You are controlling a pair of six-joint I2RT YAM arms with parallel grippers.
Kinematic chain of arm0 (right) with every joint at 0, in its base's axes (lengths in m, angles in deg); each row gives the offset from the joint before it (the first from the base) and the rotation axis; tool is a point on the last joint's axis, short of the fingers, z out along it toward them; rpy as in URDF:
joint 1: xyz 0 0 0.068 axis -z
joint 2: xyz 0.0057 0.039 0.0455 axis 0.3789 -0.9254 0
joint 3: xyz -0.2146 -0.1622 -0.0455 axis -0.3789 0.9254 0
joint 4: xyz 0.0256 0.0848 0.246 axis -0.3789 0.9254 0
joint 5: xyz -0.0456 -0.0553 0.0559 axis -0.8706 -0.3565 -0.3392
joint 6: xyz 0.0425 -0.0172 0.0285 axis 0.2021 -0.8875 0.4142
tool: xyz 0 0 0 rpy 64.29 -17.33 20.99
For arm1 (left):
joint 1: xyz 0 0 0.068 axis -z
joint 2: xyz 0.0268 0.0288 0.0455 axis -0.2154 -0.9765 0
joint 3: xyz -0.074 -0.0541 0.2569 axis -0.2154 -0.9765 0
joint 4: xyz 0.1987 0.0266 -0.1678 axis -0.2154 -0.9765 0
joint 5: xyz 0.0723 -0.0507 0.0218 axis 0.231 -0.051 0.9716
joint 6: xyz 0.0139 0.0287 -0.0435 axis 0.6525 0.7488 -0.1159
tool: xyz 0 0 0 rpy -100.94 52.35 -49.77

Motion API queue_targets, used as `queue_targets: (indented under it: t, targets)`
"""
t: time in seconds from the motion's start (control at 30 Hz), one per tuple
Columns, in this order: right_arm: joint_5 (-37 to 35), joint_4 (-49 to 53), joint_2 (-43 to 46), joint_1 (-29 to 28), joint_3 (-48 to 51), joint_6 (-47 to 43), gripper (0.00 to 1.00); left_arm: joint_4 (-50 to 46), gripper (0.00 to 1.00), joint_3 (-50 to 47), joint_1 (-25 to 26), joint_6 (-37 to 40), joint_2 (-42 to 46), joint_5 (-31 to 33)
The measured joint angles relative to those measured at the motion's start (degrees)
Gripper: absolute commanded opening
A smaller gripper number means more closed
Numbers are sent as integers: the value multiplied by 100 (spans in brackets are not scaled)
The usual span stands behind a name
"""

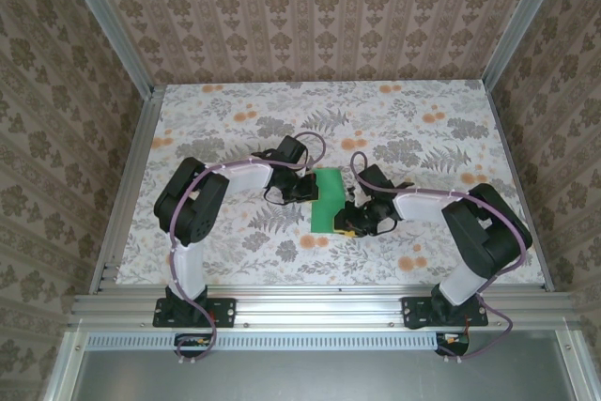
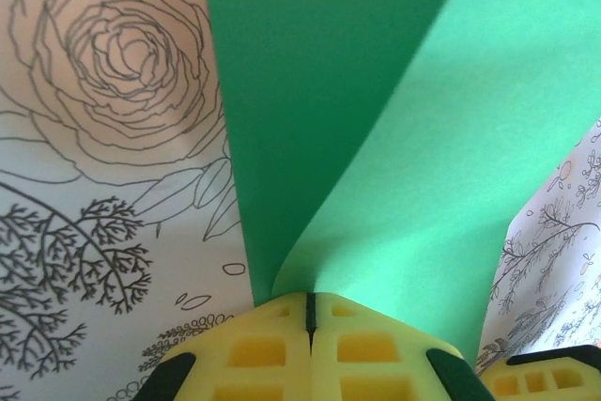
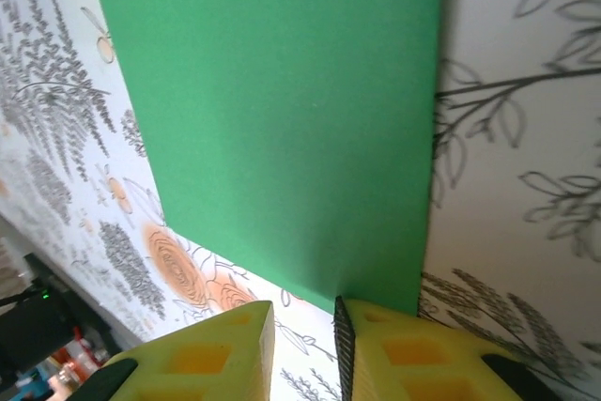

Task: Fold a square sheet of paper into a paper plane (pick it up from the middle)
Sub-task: Fold the square sheet of paper in half at the center of the table.

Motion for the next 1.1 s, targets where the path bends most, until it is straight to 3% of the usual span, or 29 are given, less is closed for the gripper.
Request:
queue_targets:
  t: [0.27, 0.47, 0.73, 1.1]
  targets:
    - [-264, 516, 304, 136, -708, -190, 29, -17, 6, 11, 0, 2, -2, -4]
    - [-299, 341, -299, 299, -1314, -352, 29, -17, 6, 11, 0, 2, -2, -4]
    - [-299, 151, -911, 356, -1158, -417, 29, -44, 6, 33, 0, 2, -15, -9]
    - [-229, 109, -758, 527, -1235, -457, 29, -59, 6, 44, 0, 4, -20, -9]
